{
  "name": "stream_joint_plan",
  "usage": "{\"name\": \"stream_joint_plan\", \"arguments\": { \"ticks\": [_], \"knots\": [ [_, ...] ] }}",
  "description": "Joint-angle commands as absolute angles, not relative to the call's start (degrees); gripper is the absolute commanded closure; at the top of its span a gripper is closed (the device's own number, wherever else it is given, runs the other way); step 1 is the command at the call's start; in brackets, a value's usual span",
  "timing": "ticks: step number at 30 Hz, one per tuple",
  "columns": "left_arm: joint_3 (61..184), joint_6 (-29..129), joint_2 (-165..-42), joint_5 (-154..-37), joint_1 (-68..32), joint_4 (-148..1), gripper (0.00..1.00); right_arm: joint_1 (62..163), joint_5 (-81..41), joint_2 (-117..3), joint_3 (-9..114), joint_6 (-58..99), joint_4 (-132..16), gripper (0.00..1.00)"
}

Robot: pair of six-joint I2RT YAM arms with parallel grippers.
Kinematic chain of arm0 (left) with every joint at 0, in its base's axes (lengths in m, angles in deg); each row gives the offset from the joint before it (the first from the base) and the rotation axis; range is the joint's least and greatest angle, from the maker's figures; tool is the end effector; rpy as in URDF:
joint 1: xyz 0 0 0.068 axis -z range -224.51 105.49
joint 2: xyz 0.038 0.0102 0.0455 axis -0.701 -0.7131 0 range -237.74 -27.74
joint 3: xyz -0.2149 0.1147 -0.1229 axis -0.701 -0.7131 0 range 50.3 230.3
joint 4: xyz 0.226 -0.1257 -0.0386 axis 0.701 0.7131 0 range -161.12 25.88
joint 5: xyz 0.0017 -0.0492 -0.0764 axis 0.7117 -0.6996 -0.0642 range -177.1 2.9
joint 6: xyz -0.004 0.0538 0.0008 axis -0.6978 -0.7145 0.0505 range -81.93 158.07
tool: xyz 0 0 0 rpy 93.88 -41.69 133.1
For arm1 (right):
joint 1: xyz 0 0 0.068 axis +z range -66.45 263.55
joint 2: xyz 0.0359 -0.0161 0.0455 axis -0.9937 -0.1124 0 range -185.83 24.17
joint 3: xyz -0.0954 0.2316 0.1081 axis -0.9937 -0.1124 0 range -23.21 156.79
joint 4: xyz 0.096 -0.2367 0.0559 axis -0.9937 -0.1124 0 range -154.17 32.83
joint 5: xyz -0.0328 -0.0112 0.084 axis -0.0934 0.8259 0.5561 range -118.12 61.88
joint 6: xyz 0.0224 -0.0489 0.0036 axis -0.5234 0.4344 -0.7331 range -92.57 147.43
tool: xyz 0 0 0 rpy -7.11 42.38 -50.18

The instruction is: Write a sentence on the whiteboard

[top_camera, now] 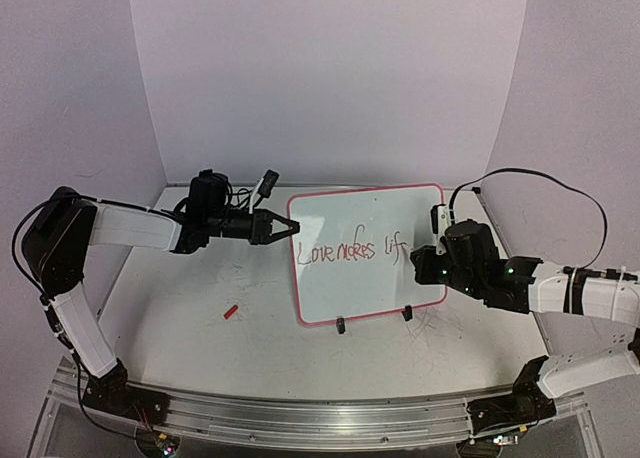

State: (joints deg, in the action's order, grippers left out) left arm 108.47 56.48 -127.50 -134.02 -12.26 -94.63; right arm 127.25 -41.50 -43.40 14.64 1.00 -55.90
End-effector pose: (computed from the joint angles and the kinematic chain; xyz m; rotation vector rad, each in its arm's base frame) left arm 0.3085 -0.2254 0.2254 0.8333 1.8372 -1.3522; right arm 0.1917 0.1719 0.2365 -0.1693 2.0861 0.5139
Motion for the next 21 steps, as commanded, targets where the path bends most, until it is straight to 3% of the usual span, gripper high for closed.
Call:
{"name": "stream_joint_plan", "arguments": {
  "ticks": [1, 15, 21],
  "knots": [
    [108.63, 51.50, -127.79, -128.47, -12.15, -90.02, 1.00, 127.06, -40.85, -43.44, 13.68, 0.50, -56.99, 1.00],
    [108.79, 51.60, -127.94, -128.58, -12.18, -90.02, 1.00, 127.05, -43.76, -41.68, 12.58, -0.33, -60.43, 1.00],
    [108.73, 51.73, -128.11, -128.39, -12.16, -90.02, 1.00, 127.05, -43.29, -33.04, 14.39, 4.39, -54.99, 1.00]
  ]
}}
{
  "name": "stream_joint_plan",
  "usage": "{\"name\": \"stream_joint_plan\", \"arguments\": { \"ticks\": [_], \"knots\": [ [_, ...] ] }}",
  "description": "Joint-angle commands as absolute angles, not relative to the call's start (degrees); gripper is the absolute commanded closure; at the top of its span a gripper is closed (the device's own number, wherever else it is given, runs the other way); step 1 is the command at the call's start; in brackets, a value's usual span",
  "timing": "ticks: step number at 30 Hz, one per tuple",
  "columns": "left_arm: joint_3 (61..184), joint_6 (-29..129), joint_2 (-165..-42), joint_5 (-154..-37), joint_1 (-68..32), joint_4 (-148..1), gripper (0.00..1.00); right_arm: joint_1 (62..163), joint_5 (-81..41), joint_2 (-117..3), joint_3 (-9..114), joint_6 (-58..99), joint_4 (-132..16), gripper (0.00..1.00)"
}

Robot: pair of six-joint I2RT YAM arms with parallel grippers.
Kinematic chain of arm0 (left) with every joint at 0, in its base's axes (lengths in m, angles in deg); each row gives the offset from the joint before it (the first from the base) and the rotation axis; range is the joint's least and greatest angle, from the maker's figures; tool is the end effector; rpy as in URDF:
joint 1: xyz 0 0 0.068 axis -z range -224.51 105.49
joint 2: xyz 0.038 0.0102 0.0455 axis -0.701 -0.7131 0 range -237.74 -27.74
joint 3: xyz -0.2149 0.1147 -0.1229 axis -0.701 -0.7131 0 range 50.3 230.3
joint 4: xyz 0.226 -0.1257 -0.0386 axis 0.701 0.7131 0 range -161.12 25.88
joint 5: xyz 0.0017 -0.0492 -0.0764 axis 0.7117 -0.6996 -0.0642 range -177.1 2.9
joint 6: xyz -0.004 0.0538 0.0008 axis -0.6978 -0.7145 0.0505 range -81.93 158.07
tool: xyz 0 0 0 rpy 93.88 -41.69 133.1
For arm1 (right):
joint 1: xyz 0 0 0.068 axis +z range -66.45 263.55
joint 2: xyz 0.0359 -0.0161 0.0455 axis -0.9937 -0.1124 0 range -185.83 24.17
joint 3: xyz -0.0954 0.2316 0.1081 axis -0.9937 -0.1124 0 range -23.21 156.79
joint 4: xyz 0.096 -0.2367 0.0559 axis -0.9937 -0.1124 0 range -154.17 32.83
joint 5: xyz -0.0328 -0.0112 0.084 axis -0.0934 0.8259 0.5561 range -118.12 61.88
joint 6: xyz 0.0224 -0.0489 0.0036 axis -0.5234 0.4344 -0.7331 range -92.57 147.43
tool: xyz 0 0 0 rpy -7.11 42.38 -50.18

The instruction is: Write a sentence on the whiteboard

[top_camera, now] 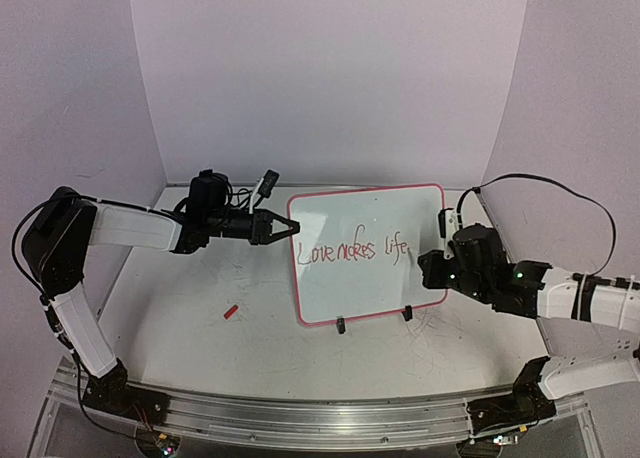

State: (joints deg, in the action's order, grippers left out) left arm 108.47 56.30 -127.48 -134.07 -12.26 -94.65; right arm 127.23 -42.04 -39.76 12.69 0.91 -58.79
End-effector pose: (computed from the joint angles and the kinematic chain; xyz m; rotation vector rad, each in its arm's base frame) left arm 0.3084 -0.2254 0.2256 0.8367 1.8342 -1.3509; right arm 0.1815 0.1615 0.2348 -0.1662 2.1030 0.4933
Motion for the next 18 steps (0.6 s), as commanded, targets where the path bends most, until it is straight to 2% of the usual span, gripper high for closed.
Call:
{"name": "stream_joint_plan", "arguments": {
  "ticks": [1, 6, 11, 18],
  "knots": [
    [108.67, 51.77, -128.07, -128.30, -12.16, -90.02, 1.00, 127.07, -42.34, -30.95, 14.52, 5.27, -54.54, 1.00],
    [108.95, 51.56, -128.07, -128.43, -12.14, -89.89, 1.00, 127.07, -37.91, -23.28, 8.99, 8.64, -53.12, 1.00],
    [109.66, 51.64, -128.10, -128.09, -12.16, -89.62, 1.00, 127.06, -40.68, -25.16, 12.69, 8.74, -62.61, 1.00],
    [109.47, 51.60, -127.43, -126.74, -12.13, -89.12, 1.00, 127.09, -41.51, -29.37, 13.97, 8.05, -65.23, 1.00]
  ]
}}
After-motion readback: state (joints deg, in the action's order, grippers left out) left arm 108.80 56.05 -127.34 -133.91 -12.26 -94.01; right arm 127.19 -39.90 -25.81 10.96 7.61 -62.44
